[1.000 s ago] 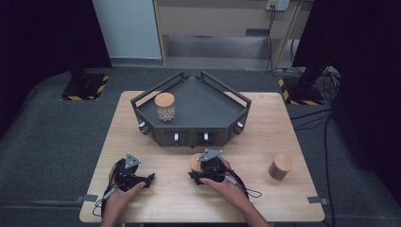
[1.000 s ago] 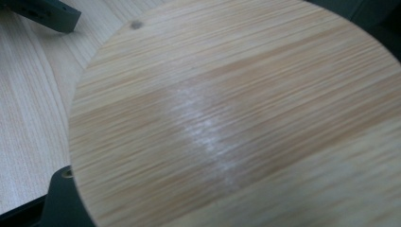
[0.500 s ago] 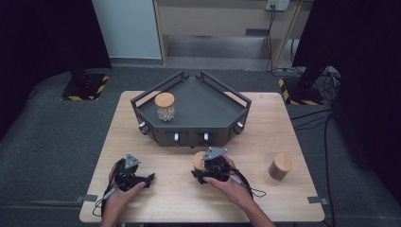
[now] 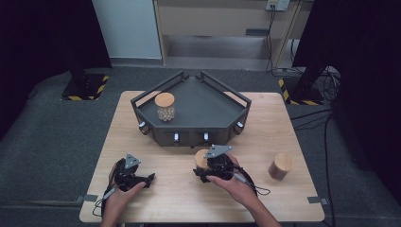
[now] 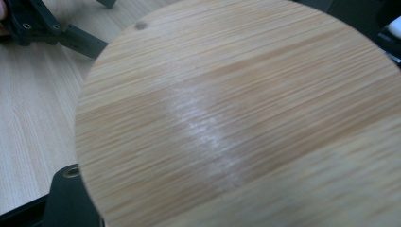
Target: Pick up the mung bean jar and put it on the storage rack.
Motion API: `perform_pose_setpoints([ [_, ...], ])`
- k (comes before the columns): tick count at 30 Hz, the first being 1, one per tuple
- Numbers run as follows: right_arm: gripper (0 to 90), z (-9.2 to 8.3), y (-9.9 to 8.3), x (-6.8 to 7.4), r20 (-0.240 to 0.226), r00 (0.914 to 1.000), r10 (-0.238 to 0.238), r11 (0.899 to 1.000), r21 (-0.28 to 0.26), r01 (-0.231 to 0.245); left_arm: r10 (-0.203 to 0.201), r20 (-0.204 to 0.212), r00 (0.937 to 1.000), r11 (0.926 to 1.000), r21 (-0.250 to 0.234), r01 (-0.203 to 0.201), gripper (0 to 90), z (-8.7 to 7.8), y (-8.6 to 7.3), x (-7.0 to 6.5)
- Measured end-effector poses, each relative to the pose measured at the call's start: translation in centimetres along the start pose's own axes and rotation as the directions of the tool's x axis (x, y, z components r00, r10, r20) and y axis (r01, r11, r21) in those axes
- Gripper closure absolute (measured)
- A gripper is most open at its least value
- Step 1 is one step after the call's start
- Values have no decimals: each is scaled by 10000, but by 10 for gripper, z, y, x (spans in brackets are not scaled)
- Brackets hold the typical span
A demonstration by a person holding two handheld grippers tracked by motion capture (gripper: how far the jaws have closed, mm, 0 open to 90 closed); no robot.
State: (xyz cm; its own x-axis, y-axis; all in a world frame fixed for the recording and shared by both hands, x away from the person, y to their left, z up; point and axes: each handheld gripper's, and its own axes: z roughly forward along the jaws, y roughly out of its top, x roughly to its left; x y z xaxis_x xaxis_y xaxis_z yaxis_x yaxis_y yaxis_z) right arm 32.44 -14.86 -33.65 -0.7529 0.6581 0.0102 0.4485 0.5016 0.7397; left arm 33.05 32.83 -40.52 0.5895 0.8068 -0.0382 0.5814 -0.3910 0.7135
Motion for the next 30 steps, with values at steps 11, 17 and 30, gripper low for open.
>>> perform_pose_setpoints([
  [11, 259, -12, 14, -2, -34, 9999, -99, 9999, 14, 99, 3, 0, 10000, 10000, 4, -3, 4, 0, 0, 0],
  [17, 259, -15, 20, -4, -27, 9998, -192, 9998, 96, 192, 4, -1, 10000, 10000, 4, -4, 4, 0, 0, 0],
  [30, 259, -25, 37, -8, -63, 9997, -229, 9997, 35, 229, 6, -2, 10000, 10000, 6, -6, 4, 0, 0, 0],
])
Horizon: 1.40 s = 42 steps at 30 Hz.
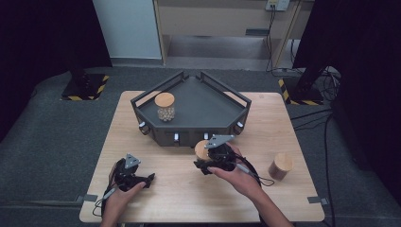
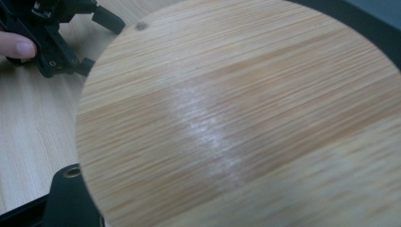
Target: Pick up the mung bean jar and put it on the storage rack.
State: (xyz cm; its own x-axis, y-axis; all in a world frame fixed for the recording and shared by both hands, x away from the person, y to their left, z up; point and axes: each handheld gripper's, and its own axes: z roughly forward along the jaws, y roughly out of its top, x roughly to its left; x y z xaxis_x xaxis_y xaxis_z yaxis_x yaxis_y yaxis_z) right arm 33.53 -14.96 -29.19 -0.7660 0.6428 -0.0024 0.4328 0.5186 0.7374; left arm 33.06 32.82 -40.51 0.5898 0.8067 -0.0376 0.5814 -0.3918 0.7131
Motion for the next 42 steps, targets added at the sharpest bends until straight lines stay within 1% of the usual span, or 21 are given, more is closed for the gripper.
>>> perform_pose_setpoints([
  [12, 259, -11, 12, -5, 36, 10000, -32, 10000, -72, 32, -2, 2, 10000, 10000, -2, 2, 4, 0, 0, 0],
  [20, 259, -19, 20, -11, 103, 9999, 96, 9997, -207, -93, -3, 4, 10000, 10000, -1, 3, 4, 0, 0, 0],
  [24, 259, -23, 26, -11, 132, 9999, 4, 9998, -208, -1, -4, -1, 10000, 10000, 0, 4, 4, 0, 0, 0],
  [30, 259, -28, 34, -15, 134, 9999, 62, 9995, -303, -58, -8, -8, 10000, 10000, -4, 8, 4, 0, 0, 0],
  [34, 259, -31, 41, -17, 234, 9997, -5, 9995, -321, 12, -8, -14, 10000, 10000, -1, 8, 4, 0, 0, 0],
  [37, 259, -33, 47, -21, 221, 9997, 50, 9993, -372, -42, -13, -25, 10000, 10000, -6, 13, 4, 0, 0, -1],
  [42, 259, -35, 55, -26, 351, 9994, 79, 9991, -414, -64, -13, -43, 10000, 10000, 1, 13, 3, 0, 0, -1],
])
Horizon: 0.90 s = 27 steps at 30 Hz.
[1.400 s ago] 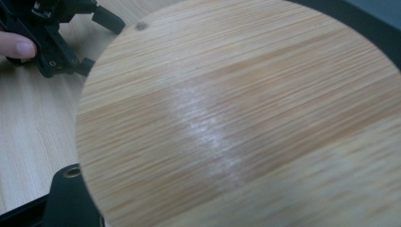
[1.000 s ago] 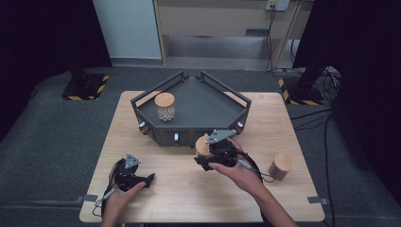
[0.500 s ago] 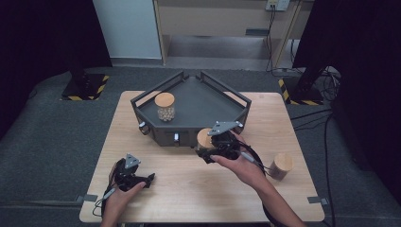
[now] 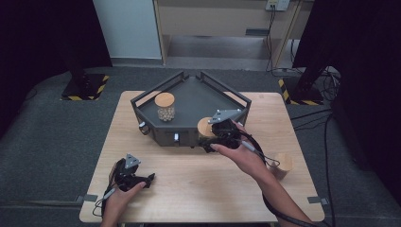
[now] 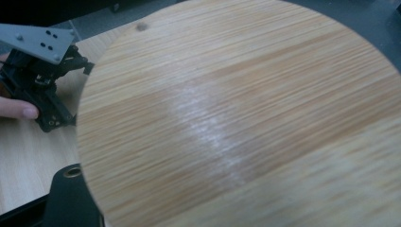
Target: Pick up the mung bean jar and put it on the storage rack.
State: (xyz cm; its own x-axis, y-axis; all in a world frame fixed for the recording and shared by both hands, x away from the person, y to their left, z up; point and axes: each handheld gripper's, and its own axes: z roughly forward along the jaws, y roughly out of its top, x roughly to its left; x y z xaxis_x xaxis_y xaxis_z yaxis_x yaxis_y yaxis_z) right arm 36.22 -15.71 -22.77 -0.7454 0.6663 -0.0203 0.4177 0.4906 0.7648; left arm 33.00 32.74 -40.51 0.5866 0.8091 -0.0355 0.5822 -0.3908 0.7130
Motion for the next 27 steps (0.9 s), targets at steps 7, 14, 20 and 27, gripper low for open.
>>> perform_pose_setpoints([
  [7, 259, -1, 8, -7, 64, 9999, 115, 9999, -81, -114, -2, -1, 10000, 10000, 0, 2, 3, 0, 0, 0],
  [14, 259, -1, 16, -11, 161, 9998, 133, 9999, -109, -132, -3, -7, 10000, 10000, 4, 3, 3, 0, 0, 0],
  [20, 259, -1, 23, -15, 228, 9996, 147, 9999, -93, -145, -33, -47, 10000, 10000, 7, 33, 3, 0, 0, -1],
  [27, 259, 1, 32, -21, 343, 9992, 220, 9997, -72, -218, -89, -110, 9999, 10000, 12, 89, 2, 0, 0, -3],
])
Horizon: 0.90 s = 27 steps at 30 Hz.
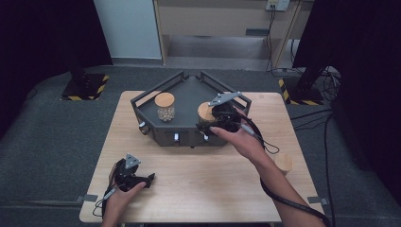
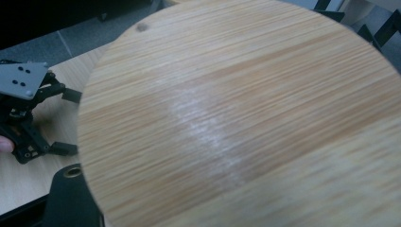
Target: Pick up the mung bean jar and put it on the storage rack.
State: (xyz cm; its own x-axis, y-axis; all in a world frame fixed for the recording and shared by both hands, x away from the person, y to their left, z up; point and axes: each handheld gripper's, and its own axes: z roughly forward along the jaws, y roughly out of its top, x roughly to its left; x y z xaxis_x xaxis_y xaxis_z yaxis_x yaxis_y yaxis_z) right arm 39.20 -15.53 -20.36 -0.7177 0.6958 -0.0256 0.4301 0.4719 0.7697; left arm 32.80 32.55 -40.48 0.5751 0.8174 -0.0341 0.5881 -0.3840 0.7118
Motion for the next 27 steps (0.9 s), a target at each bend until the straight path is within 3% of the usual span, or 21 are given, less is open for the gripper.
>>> perform_pose_setpoints([
  [27, 259, 36, 17, -18, 159, 9992, 362, 9993, 119, -364, -50, -12, 10000, 10000, 2, 50, 0, 0, 0, 0],
])
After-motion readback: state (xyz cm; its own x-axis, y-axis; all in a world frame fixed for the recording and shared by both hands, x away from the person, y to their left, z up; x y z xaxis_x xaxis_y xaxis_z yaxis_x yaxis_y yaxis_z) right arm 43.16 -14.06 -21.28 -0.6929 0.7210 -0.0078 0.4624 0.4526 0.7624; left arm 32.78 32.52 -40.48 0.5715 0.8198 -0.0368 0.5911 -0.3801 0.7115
